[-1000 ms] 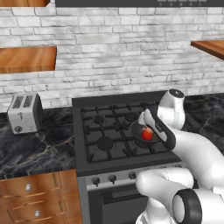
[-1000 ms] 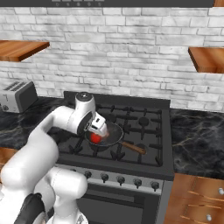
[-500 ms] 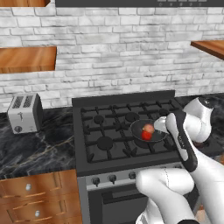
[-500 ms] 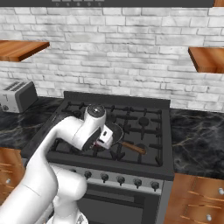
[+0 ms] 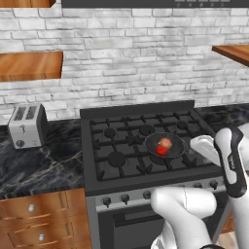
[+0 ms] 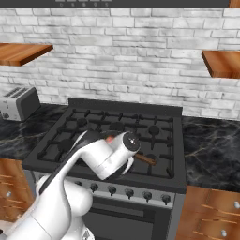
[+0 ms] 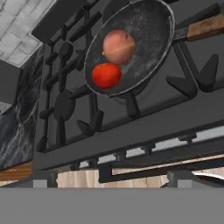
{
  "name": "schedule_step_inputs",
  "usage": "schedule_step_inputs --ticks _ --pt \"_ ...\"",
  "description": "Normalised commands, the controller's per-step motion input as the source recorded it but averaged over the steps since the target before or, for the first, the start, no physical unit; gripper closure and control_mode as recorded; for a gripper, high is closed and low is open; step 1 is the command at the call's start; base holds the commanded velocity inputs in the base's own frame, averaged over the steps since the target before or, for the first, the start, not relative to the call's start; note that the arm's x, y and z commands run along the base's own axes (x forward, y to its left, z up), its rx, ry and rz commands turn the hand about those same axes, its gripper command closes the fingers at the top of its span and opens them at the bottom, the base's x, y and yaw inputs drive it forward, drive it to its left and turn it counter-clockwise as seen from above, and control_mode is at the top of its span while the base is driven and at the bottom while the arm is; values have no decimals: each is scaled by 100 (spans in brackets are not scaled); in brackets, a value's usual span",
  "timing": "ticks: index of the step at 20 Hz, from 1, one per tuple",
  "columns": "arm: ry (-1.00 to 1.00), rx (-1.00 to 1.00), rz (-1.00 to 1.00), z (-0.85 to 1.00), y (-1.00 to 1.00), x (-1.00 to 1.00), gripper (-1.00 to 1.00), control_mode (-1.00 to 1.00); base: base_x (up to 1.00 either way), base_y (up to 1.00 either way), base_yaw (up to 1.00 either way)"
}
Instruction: Place the pan on the front center burner on the stove. Then place the tomato and the onion in the pan and turn on the front center burner.
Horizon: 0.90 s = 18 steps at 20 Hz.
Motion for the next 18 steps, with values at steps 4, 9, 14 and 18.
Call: schedule_step_inputs --ticks 4,9,14,18 --pt "0 19 2 0 -2 -44 -100 -100 0 0 0" --pt "-1 18 0 -1 0 -43 -100 -100 0 0 0" --pt "-7 15 0 -1 0 -8 100 -100 0 0 0" --pt "-10 9 0 -2 -14 -17 100 -100 0 0 0"
